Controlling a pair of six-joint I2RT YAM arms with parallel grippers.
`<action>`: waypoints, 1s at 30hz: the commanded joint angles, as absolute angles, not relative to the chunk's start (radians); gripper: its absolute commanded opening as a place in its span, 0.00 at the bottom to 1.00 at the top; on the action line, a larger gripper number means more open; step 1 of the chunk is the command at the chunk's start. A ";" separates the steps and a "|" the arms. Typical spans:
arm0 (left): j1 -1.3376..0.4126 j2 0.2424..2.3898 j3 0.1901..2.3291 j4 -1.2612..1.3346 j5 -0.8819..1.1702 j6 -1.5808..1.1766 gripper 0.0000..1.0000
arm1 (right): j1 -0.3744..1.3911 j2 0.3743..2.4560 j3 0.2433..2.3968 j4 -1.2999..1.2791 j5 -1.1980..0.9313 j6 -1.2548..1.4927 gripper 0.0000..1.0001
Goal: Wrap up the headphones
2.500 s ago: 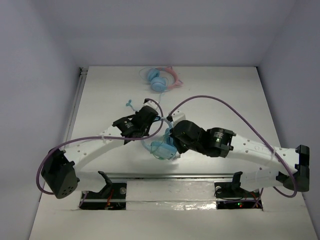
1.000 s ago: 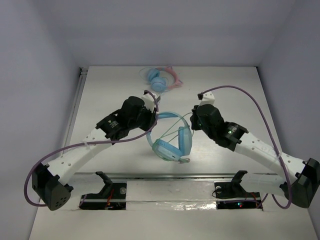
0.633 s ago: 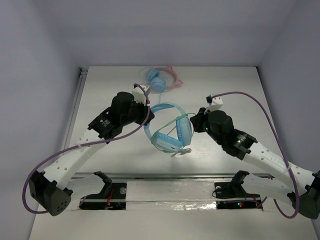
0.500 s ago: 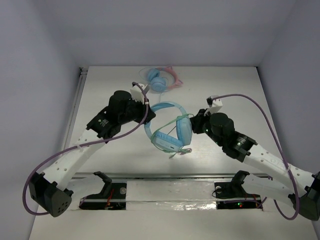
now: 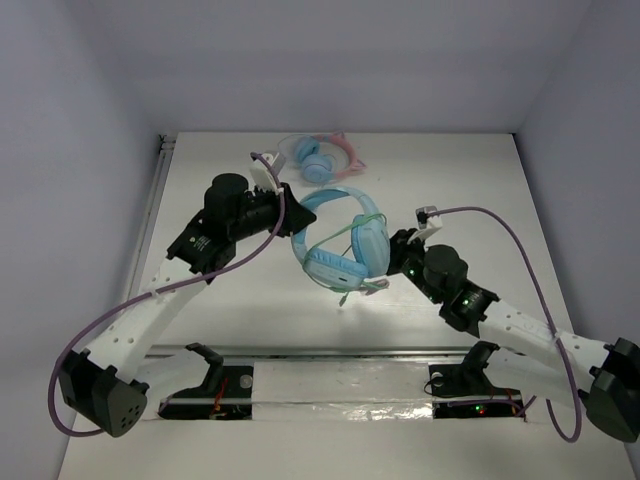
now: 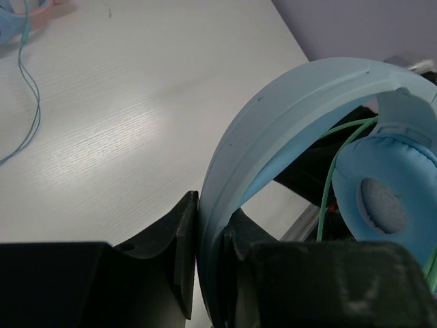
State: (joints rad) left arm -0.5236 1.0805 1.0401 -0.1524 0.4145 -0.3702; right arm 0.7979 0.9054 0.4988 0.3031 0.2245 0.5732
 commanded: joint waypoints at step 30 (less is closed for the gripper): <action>-0.525 1.022 1.057 0.193 0.425 -0.678 0.00 | 0.792 1.042 0.356 0.589 0.103 0.683 0.11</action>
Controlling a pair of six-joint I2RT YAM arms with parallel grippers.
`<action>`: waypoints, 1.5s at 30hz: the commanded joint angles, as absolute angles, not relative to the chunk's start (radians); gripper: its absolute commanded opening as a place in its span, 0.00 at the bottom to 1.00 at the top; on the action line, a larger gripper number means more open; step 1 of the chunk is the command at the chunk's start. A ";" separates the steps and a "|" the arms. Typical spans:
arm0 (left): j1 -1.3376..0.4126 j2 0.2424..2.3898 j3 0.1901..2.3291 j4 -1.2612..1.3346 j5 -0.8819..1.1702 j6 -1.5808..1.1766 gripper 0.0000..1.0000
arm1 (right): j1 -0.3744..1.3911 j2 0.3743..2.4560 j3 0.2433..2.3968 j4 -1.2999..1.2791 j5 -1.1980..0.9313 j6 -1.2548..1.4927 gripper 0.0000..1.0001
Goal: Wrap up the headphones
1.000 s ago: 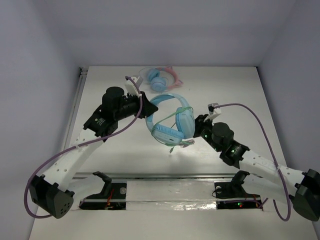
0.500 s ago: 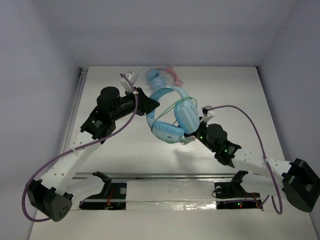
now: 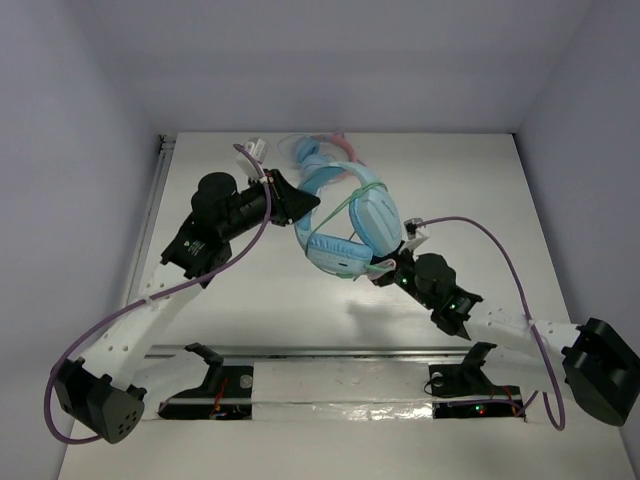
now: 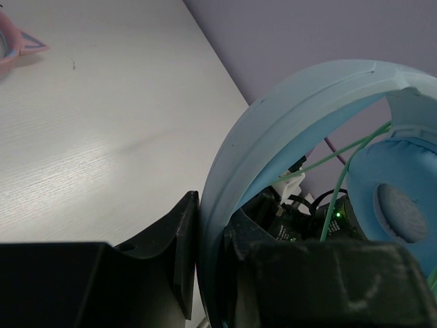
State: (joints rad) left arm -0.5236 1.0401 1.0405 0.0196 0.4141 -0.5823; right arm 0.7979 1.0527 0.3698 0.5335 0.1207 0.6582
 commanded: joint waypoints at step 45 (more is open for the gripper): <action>-0.715 1.310 0.832 0.416 -0.603 -0.924 0.00 | 1.097 1.164 0.607 0.589 0.155 0.868 0.00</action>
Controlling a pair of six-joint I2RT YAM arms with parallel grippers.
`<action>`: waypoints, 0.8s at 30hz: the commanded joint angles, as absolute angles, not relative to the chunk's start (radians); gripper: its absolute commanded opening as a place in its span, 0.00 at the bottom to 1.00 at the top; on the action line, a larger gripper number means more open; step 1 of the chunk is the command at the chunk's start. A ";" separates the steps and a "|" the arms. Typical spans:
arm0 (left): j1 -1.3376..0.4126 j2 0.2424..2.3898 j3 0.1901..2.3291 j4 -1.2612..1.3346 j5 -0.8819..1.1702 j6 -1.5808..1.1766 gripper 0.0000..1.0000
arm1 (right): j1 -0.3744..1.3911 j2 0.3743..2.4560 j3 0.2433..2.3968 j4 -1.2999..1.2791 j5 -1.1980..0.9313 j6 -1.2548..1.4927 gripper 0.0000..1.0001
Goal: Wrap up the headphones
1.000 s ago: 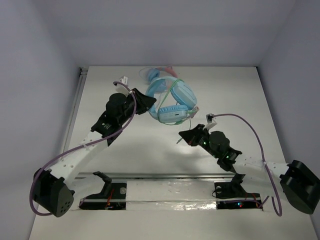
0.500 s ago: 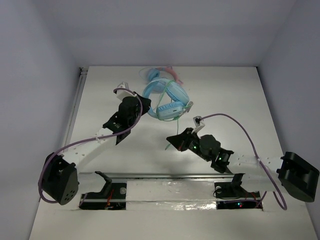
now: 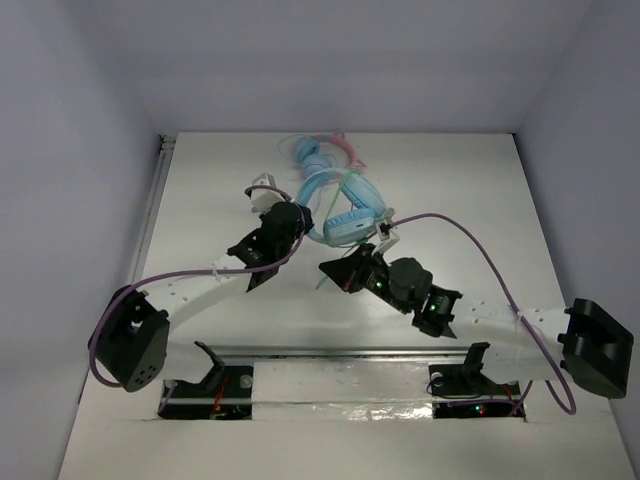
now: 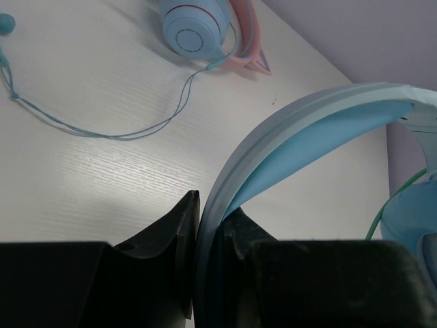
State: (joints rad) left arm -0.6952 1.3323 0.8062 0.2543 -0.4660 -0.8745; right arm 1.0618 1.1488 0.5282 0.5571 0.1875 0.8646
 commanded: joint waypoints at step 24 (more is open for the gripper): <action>-0.810 1.232 0.644 0.373 -0.566 -0.917 0.00 | 1.097 1.324 0.724 0.503 0.387 1.049 0.26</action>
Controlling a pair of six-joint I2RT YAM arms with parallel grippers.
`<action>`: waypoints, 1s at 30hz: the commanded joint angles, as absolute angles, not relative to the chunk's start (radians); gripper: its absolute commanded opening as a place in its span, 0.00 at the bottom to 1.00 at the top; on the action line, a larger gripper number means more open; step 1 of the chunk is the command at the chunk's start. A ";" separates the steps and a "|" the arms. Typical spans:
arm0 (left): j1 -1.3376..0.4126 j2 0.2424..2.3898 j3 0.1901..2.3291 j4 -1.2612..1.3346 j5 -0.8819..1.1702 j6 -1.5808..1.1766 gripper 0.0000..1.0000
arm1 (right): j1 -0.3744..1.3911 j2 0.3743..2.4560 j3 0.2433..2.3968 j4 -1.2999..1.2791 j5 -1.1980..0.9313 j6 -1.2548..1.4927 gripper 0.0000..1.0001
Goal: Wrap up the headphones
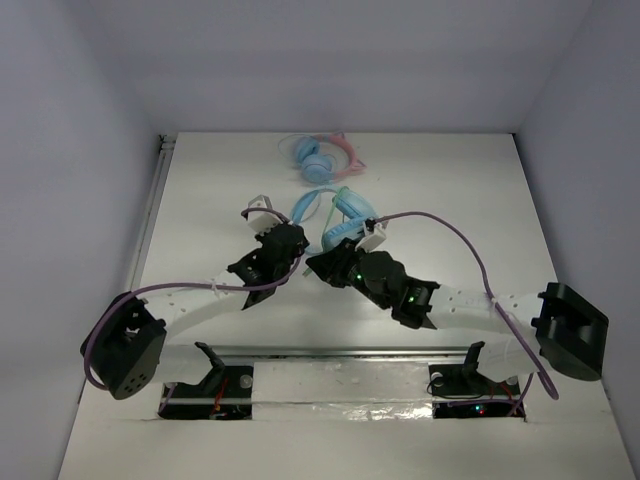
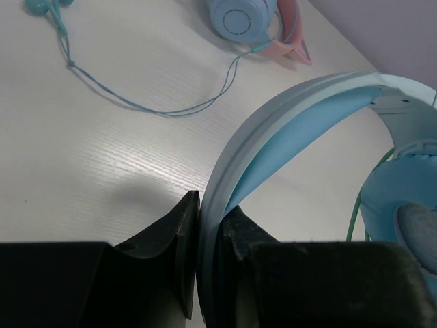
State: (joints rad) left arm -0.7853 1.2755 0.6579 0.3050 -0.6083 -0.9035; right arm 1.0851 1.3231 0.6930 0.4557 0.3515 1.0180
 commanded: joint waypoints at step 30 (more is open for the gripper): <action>-0.819 1.420 0.546 0.476 -0.374 -0.939 0.00 | 1.025 1.459 0.617 0.397 0.517 1.120 0.41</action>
